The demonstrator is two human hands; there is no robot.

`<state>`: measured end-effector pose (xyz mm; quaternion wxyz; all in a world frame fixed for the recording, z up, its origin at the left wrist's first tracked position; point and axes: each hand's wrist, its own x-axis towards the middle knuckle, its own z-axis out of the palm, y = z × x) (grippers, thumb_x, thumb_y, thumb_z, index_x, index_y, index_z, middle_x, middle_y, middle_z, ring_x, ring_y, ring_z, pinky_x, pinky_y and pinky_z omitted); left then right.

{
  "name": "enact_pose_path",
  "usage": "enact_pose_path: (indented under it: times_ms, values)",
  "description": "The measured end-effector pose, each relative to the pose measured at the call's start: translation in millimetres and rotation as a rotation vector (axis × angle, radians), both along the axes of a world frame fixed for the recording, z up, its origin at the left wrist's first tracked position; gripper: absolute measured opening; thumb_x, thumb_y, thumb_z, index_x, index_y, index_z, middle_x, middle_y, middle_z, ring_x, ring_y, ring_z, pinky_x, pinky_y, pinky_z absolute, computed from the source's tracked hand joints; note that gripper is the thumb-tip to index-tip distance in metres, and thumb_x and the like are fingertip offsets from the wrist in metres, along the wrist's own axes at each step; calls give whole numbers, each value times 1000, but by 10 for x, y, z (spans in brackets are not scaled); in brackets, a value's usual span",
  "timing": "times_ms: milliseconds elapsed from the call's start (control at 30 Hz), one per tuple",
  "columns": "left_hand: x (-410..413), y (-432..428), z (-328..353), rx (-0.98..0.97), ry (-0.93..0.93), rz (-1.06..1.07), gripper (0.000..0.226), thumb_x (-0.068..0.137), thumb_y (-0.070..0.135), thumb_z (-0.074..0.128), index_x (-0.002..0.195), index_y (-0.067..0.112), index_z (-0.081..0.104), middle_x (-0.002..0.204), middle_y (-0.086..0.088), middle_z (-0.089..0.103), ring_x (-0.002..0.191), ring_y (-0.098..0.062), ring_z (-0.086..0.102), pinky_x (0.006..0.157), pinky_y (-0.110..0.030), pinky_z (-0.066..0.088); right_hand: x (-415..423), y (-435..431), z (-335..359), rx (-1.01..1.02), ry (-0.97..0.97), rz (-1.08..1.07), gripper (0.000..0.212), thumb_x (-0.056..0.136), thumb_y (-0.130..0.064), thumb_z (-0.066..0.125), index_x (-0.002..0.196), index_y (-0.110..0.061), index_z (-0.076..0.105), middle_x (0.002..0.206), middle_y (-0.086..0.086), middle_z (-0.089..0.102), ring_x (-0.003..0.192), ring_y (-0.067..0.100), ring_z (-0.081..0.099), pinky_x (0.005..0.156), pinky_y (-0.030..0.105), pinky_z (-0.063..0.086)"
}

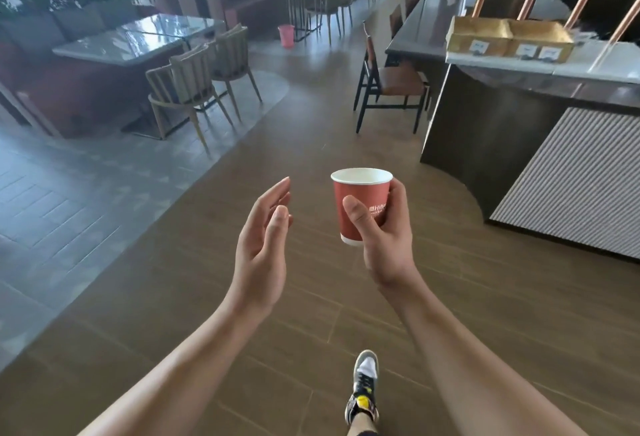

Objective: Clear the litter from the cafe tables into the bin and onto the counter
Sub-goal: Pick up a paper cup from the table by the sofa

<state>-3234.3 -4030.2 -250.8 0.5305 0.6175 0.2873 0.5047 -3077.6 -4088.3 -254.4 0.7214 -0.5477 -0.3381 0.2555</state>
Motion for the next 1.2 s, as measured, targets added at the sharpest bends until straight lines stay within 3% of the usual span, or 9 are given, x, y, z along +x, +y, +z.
enact_pose_path:
  times_ms: [333, 667, 833, 900, 1033, 1200]
  values:
    - [1608, 1867, 156, -24, -26, 84, 43, 99, 45, 49, 139, 31, 59, 144, 14, 64, 141, -11, 56, 119, -52, 45, 1642, 1983, 208, -33, -20, 112, 56, 78, -52, 78, 125, -35, 54, 99, -24, 70, 87, -3, 68, 68, 17, 56]
    - [2534, 3588, 35, -39, -39, 107, 49, 96, 53, 49, 139, 31, 59, 146, 10, 62, 141, -12, 56, 117, -48, 47, 2548, 3677, 44, -89, -38, 159, 54, 80, -51, 77, 126, -34, 54, 98, -24, 69, 85, -1, 68, 67, 19, 56]
    - [2889, 4860, -77, 10, -20, 114, 52, 98, 50, 48, 143, 27, 57, 149, 11, 61, 143, -12, 54, 120, -55, 42, 2847, 4906, 3, -97, -40, 171, 57, 78, -53, 78, 126, -32, 55, 98, -23, 69, 84, -1, 68, 65, 19, 56]
    - [3026, 5414, -47, 3, -15, 97, 52, 99, 50, 49, 144, 25, 57, 149, 11, 61, 144, -12, 53, 121, -57, 40, 2940, 5446, 56, -112, -37, 165, 60, 78, -54, 77, 127, -27, 55, 99, -19, 70, 86, 7, 70, 65, 25, 58]
    - [3232, 6407, 23, 21, -14, 83, 52, 100, 49, 50, 145, 24, 57, 148, 14, 61, 143, -11, 53, 121, -58, 40, 3130, 6416, 186, -86, -28, 141, 63, 80, -54, 76, 130, -22, 55, 111, 8, 70, 100, 46, 71, 82, 60, 62]
    - [3396, 7273, -36, -33, 12, 80, 52, 99, 51, 50, 145, 27, 57, 149, 13, 60, 144, -12, 53, 121, -57, 40, 3349, 7414, 171, -155, -5, 125, 62, 79, -59, 74, 128, -25, 56, 108, 0, 69, 103, 44, 70, 86, 64, 60]
